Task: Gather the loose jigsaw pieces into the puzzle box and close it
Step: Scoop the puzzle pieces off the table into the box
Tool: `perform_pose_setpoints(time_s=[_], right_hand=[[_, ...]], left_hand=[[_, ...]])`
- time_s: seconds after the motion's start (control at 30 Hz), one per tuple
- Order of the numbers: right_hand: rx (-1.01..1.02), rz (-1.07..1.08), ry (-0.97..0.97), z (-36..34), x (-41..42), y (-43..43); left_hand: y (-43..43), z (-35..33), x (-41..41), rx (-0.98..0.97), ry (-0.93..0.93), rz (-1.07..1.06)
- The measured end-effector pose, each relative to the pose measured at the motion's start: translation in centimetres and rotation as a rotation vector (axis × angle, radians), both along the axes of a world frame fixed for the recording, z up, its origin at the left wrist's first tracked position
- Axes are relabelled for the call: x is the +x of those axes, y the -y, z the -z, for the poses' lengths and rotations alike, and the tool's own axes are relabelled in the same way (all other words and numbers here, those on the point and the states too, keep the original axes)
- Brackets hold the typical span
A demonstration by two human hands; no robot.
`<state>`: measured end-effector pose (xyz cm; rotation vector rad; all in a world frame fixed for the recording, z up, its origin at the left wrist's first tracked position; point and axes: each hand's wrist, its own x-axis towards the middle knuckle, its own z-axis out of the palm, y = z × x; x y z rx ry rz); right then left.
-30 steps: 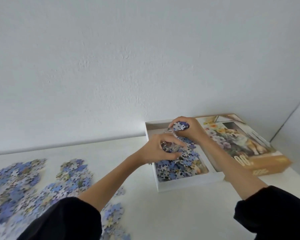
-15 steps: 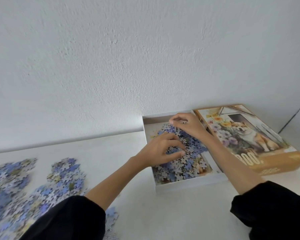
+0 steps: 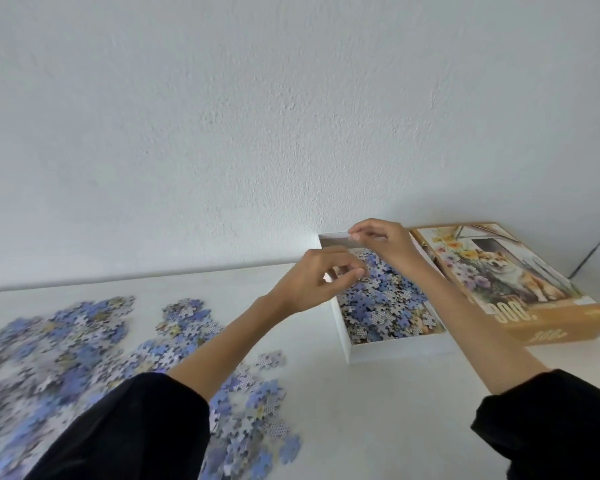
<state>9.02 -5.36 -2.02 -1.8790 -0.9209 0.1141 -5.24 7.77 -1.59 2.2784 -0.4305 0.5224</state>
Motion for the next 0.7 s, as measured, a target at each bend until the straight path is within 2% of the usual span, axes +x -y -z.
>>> perform_pose_setpoints(time_s=[0.27, 0.6, 0.7], right_hand=[[-0.008, -0.105, 0.021, -0.8, -10.5, -5.5], [-0.133, -0.246, -0.062, 5.4, -25.9, -13.0], [-0.135, -0.251, -0.022, 6.7, -29.6, -15.0]], left_hand=[[-7.8, -0.4, -10.9, 0.060, -0.011, -0.158], [-18.9, 3.8, -26.0, 0.136, -0.159, -0.292], [-20.8, 5.2, -29.3, 0.151, -0.200, -0.287]])
